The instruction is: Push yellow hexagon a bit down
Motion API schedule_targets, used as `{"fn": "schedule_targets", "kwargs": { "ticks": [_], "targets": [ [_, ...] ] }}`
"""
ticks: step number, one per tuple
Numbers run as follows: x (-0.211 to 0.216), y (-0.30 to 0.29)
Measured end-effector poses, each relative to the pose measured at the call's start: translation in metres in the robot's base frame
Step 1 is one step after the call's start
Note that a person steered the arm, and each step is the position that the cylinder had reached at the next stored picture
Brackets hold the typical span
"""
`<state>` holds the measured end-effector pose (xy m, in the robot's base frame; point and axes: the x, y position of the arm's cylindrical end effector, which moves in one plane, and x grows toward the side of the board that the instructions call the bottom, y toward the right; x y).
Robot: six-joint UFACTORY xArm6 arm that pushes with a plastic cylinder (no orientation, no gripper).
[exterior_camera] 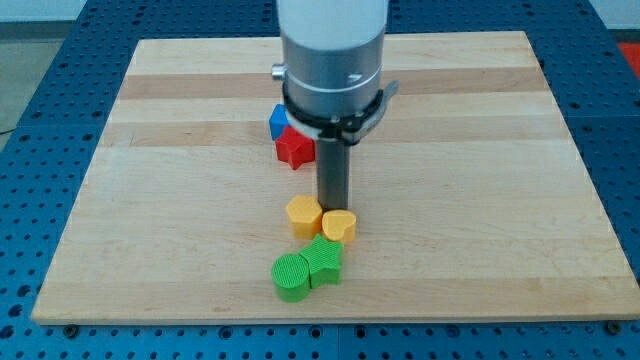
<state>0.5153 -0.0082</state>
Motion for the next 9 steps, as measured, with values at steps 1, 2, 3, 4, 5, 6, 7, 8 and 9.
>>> {"fn": "schedule_targets", "kwargs": {
  "ticks": [1, 2, 3, 4, 5, 6, 7, 8, 9],
  "targets": [
    [0.013, -0.008],
    [-0.012, -0.007],
    [-0.036, -0.031],
    [-0.037, -0.076],
    [-0.039, -0.121],
    [-0.021, -0.12],
    [-0.019, -0.102],
    [-0.019, -0.102],
    [-0.025, -0.102]
  ]
}}
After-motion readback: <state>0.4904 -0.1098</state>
